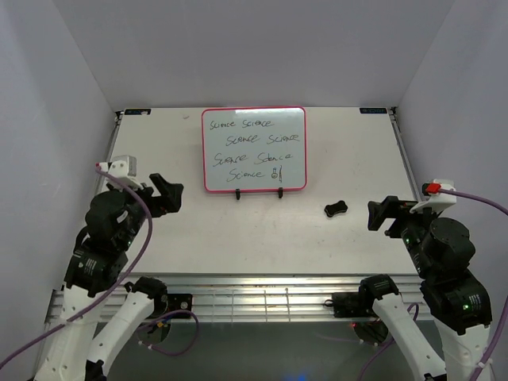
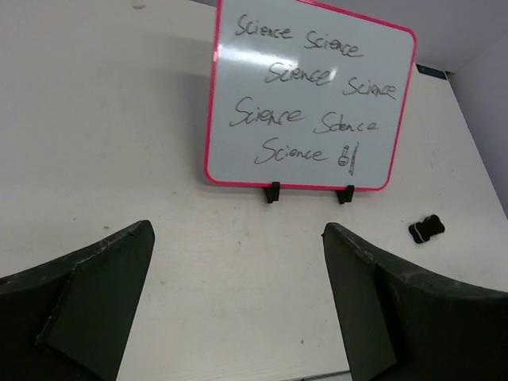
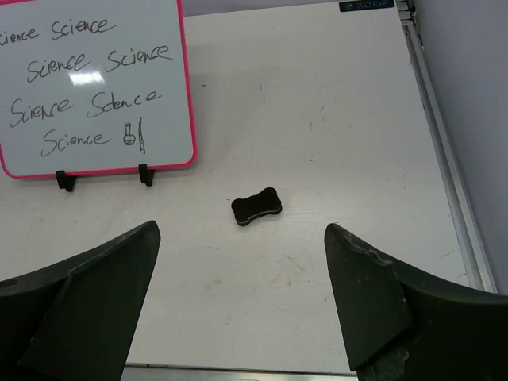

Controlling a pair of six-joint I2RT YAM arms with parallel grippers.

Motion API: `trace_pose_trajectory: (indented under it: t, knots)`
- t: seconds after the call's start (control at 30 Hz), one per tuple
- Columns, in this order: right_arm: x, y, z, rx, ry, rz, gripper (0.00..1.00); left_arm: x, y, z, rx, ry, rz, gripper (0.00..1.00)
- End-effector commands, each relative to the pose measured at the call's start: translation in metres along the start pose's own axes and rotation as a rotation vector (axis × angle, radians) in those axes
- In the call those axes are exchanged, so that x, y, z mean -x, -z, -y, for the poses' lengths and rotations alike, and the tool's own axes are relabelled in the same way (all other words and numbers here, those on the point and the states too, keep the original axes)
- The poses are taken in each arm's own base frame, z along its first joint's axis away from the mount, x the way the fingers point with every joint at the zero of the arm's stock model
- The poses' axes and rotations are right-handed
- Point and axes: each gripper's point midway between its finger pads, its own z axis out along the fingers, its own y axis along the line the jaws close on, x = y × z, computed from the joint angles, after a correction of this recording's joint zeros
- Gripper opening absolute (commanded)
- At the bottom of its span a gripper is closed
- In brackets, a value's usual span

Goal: Erase the whiteboard

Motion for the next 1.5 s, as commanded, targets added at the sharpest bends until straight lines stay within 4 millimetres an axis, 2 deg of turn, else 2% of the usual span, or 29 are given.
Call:
trace_pose_trajectory:
  t: [0.0, 0.03, 0.07, 0.1, 0.13, 0.17, 0.2, 0.23, 0.27, 0.3, 0.33, 0.37, 0.4, 0.5, 0.57, 0.6, 0.63, 0.67, 0.7, 0.77, 0.83, 0.97, 1.07, 1.2, 1.3, 1.33, 1.4, 1.43, 1.47]
  knots:
    - [0.01, -0.01, -0.014, 0.062, -0.008, 0.043, 0.9, 0.013, -0.028, 0.051, -0.24, -0.056, -0.004, 0.98]
    - [0.013, -0.009, -0.017, 0.083, -0.007, 0.065, 0.9, -0.003, -0.056, 0.059, -0.256, -0.061, -0.101, 0.98]
    - [0.016, -0.005, -0.028, 0.156, 0.003, 0.088, 0.9, -0.008, -0.068, 0.07, -0.303, -0.066, -0.148, 0.98]
    - [0.014, -0.006, -0.035, 0.198, 0.026, 0.093, 0.9, 0.002, -0.072, 0.095, -0.432, -0.101, -0.154, 0.98]
    - [0.017, -0.005, -0.042, 0.239, 0.033, 0.109, 0.9, -0.009, -0.096, 0.1, -0.465, -0.106, -0.208, 0.98]
    - [0.015, -0.003, -0.053, 0.303, 0.037, 0.099, 0.9, -0.007, -0.105, 0.105, -0.523, -0.104, -0.203, 0.98]
    - [0.011, -0.004, -0.057, 0.328, 0.038, 0.086, 0.9, 0.003, -0.103, 0.125, -0.706, -0.085, -0.185, 0.98]
    - [0.009, -0.005, -0.061, 0.35, 0.038, 0.076, 0.9, 0.016, -0.119, 0.102, -0.702, -0.018, -0.181, 0.98]
    - [0.005, -0.005, -0.068, 0.387, 0.038, 0.052, 0.9, 0.007, -0.144, 0.088, -0.74, 0.07, -0.253, 0.98]
    - [0.002, -0.006, -0.071, 0.401, 0.037, 0.035, 0.9, 0.034, -0.151, 0.069, -0.768, 0.119, -0.221, 0.97]
    - [-0.002, -0.006, -0.073, 0.414, 0.037, 0.019, 0.9, 0.037, -0.164, 0.055, -0.743, 0.12, -0.218, 0.98]
    - [-0.008, -0.005, -0.076, 0.438, 0.039, -0.008, 0.9, 0.034, -0.181, 0.041, -0.713, 0.104, -0.218, 0.98]
    - [-0.011, -0.003, -0.078, 0.45, 0.039, -0.019, 0.9, 0.039, -0.198, 0.018, -0.63, 0.0, -0.152, 0.98]
    - [-0.02, 0.001, -0.086, 0.51, 0.043, -0.035, 0.9, 0.017, -0.225, -0.015, -0.621, -0.035, -0.146, 0.98]
    - [-0.024, 0.002, -0.089, 0.533, 0.047, -0.035, 0.9, 0.013, -0.232, -0.02, -0.701, 0.017, -0.173, 0.98]
    - [-0.024, 0.003, -0.089, 0.537, 0.049, -0.032, 0.9, -0.007, -0.247, -0.029, -0.706, 0.072, -0.222, 0.98]
    - [-0.024, 0.004, -0.089, 0.54, 0.05, -0.029, 0.9, -0.013, -0.253, -0.03, -0.723, 0.091, -0.244, 0.98]
    - [-0.021, 0.006, -0.09, 0.547, 0.061, -0.021, 0.9, -0.007, -0.255, -0.024, -0.793, 0.098, -0.262, 0.98]
    - [-0.022, 0.008, -0.089, 0.548, 0.067, -0.024, 0.9, -0.024, -0.269, -0.03, -0.806, 0.156, -0.315, 0.98]
    - [-0.02, 0.011, -0.089, 0.548, 0.075, -0.012, 0.9, -0.022, -0.274, -0.023, -0.9, 0.17, -0.352, 0.98]
    - [-0.02, 0.013, -0.09, 0.564, 0.081, -0.009, 0.9, -0.042, -0.288, -0.027, -0.915, 0.196, -0.391, 0.98]
    - [-0.019, 0.019, -0.099, 0.619, 0.084, -0.016, 0.9, -0.062, -0.301, -0.035, -0.969, 0.223, -0.435, 0.98]
    - [-0.018, 0.018, -0.101, 0.631, 0.087, -0.017, 0.9, -0.07, -0.308, -0.027, -1.016, 0.218, -0.456, 0.98]
    - [-0.018, 0.014, -0.102, 0.634, 0.088, -0.026, 0.9, -0.078, -0.316, -0.003, -1.059, 0.181, -0.467, 0.98]
    - [-0.018, 0.014, -0.104, 0.644, 0.085, -0.035, 0.9, -0.083, -0.324, 0.002, -1.075, 0.184, -0.478, 0.98]
    - [-0.017, 0.015, -0.106, 0.655, 0.084, -0.034, 0.9, -0.078, -0.326, 0.004, -1.086, 0.181, -0.476, 0.98]
    - [-0.015, 0.018, -0.11, 0.681, 0.078, -0.028, 0.9, -0.085, -0.332, 0.007, -1.099, 0.194, -0.495, 0.94]
    - [-0.014, 0.018, -0.111, 0.684, 0.078, -0.024, 0.91, -0.082, -0.333, 0.01, -1.109, 0.19, -0.494, 0.91]
    - [-0.014, 0.018, -0.111, 0.685, 0.074, -0.024, 0.91, -0.084, -0.334, 0.012, -1.118, 0.189, -0.498, 0.85]
